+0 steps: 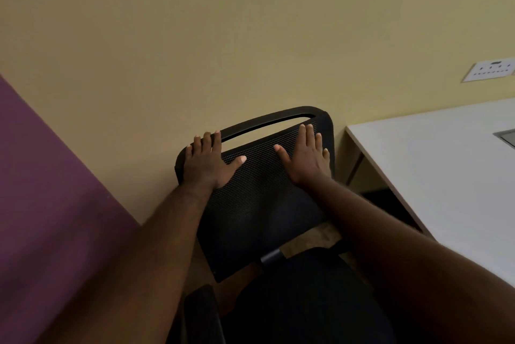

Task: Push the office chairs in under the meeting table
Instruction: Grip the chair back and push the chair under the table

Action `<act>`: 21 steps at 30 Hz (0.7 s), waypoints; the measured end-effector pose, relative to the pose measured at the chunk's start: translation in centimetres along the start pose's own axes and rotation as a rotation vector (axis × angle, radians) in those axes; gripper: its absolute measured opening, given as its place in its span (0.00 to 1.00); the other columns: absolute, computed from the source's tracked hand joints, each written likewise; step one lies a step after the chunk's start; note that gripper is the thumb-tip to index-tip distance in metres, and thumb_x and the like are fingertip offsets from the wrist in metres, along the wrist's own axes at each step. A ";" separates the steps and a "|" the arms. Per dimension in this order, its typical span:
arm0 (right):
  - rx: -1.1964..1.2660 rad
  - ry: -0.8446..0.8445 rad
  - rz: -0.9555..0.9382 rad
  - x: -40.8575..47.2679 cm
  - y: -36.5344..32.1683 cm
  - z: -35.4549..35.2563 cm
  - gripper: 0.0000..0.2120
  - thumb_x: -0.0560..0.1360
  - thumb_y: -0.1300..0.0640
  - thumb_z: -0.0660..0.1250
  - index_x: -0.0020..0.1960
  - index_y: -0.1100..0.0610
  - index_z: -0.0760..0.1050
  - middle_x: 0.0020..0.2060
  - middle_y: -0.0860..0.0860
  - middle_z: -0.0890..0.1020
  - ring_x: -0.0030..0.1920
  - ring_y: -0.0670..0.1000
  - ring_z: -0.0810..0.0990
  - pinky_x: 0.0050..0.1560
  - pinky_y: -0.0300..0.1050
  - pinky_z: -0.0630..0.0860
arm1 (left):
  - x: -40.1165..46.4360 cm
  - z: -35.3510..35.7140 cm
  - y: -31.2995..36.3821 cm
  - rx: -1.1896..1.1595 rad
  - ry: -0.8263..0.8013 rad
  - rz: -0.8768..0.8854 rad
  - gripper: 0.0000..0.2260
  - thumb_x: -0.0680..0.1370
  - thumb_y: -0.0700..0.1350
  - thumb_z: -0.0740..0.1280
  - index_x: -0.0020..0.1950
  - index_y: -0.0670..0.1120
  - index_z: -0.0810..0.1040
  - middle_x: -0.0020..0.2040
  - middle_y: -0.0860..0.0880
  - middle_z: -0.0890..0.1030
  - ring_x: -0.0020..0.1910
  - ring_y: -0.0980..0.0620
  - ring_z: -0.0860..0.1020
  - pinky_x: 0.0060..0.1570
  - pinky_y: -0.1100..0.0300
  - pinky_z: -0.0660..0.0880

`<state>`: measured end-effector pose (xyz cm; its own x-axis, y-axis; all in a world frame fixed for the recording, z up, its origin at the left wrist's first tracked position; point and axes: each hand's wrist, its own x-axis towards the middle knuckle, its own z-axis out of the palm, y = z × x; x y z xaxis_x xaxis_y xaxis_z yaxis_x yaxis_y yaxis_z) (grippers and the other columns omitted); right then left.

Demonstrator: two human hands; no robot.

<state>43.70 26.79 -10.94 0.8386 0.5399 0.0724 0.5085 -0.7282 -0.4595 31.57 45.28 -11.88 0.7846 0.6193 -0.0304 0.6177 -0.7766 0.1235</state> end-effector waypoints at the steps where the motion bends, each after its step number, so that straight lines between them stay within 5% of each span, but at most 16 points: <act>1: 0.027 -0.021 0.016 -0.1 -1.0 0.8 0.42 0.77 0.32 0.51 0.79 0.57 0.40 0.79 0.56 0.43 0.78 0.59 0.41 0.75 0.63 0.47 | -0.5 0.0 -0.9 0.008 -0.004 -0.002 0.44 0.73 0.74 0.47 0.80 0.48 0.40 0.80 0.45 0.43 0.79 0.44 0.43 0.76 0.46 0.43; 13: 0.144 -0.146 0.025 -3.0 -8.3 6.7 0.43 0.77 0.32 0.54 0.79 0.55 0.39 0.78 0.58 0.42 0.77 0.61 0.45 0.74 0.64 0.52 | -3.0 -2.3 -7.6 0.110 0.051 0.139 0.30 0.80 0.65 0.46 0.79 0.57 0.45 0.81 0.49 0.46 0.79 0.45 0.47 0.75 0.43 0.47; 21: 0.257 -0.256 0.025 -5.3 -12.9 8.8 0.46 0.73 0.30 0.58 0.78 0.48 0.38 0.75 0.61 0.32 0.76 0.68 0.41 0.70 0.68 0.56 | -3.5 -3.3 -10.2 0.129 0.006 0.144 0.26 0.81 0.63 0.47 0.79 0.59 0.50 0.81 0.50 0.49 0.78 0.45 0.49 0.74 0.42 0.49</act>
<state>30.98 37.06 -13.17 0.7576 0.6352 -0.1506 0.3953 -0.6299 -0.6685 22.34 51.38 -9.80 0.8654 0.5008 -0.0153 0.5008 -0.8656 -0.0025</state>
